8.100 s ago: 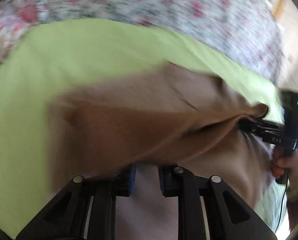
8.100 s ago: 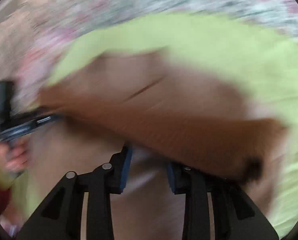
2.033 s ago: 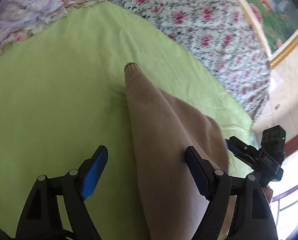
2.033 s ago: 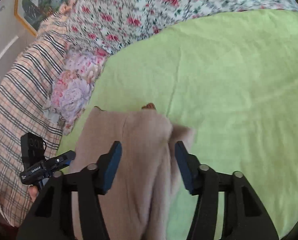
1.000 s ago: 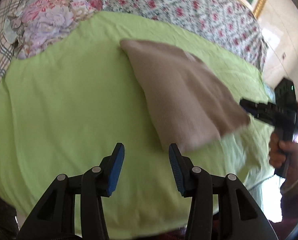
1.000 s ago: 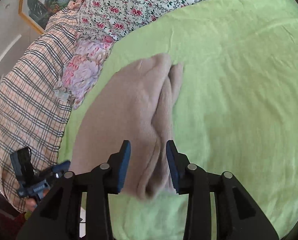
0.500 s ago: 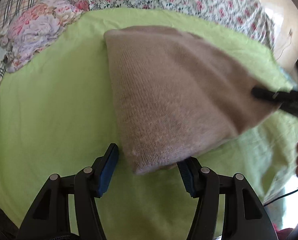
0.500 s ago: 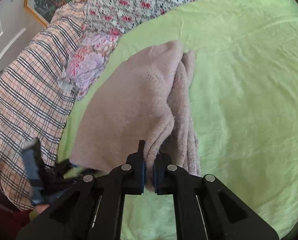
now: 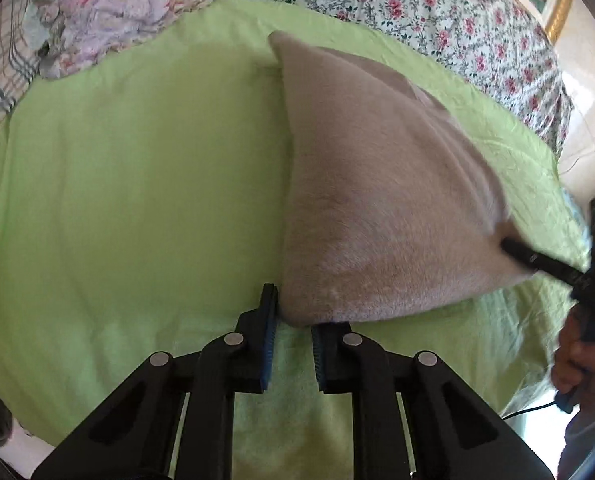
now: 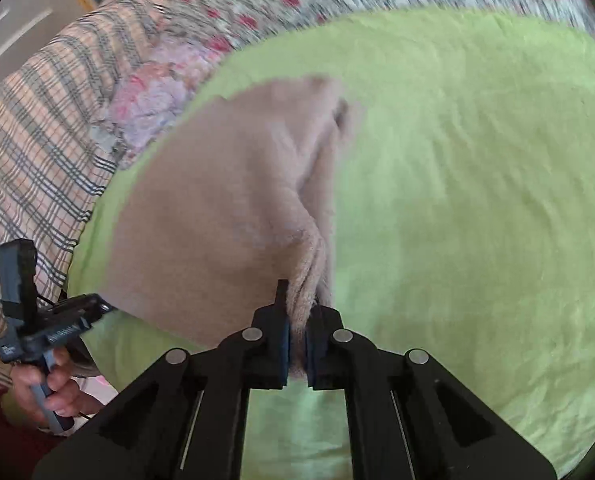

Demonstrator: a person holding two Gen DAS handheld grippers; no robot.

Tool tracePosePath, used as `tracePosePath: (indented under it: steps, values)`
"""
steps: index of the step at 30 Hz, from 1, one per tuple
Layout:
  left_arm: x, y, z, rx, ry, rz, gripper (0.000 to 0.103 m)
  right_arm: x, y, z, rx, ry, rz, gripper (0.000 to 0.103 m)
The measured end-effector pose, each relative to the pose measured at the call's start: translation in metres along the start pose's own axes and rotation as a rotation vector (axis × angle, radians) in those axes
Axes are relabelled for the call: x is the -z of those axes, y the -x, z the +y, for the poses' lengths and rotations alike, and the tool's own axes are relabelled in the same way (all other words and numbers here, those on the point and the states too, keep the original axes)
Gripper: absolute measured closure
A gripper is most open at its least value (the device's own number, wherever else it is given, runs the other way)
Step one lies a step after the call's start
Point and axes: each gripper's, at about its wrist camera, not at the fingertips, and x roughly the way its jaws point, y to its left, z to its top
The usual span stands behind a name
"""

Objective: Fold small clothes

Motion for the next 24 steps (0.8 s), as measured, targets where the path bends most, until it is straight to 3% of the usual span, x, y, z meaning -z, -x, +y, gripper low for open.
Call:
tracePosePath:
  steps: [9, 12, 15, 18, 22, 24]
  values:
    - [-0.001, -0.005, 0.006, 0.040, -0.007, 0.046, 0.088, -0.004, -0.004, 0.003, 0.044, 0.019, 0.039, 0.094]
    - [0.001, 0.014, 0.007, 0.081, -0.081, 0.052, 0.088, -0.009, 0.013, -0.001, 0.008, -0.026, 0.046, 0.071]
    - [-0.003, 0.048, 0.009, 0.123, -0.128, -0.026, 0.088, -0.025, 0.032, -0.009, -0.065, -0.080, -0.024, 0.070]
    - [-0.028, 0.072, 0.008, 0.189, -0.139, -0.115, 0.088, -0.054, 0.034, -0.013, -0.107, -0.100, -0.106, 0.070]
    - [-0.059, 0.062, -0.002, 0.284, -0.148, -0.150, 0.084, -0.095, 0.001, -0.016, -0.135, -0.142, -0.111, 0.070]
    - [-0.066, 0.049, -0.009, 0.303, -0.169, -0.145, 0.083, -0.110, -0.020, -0.020, -0.103, -0.167, -0.090, 0.070]
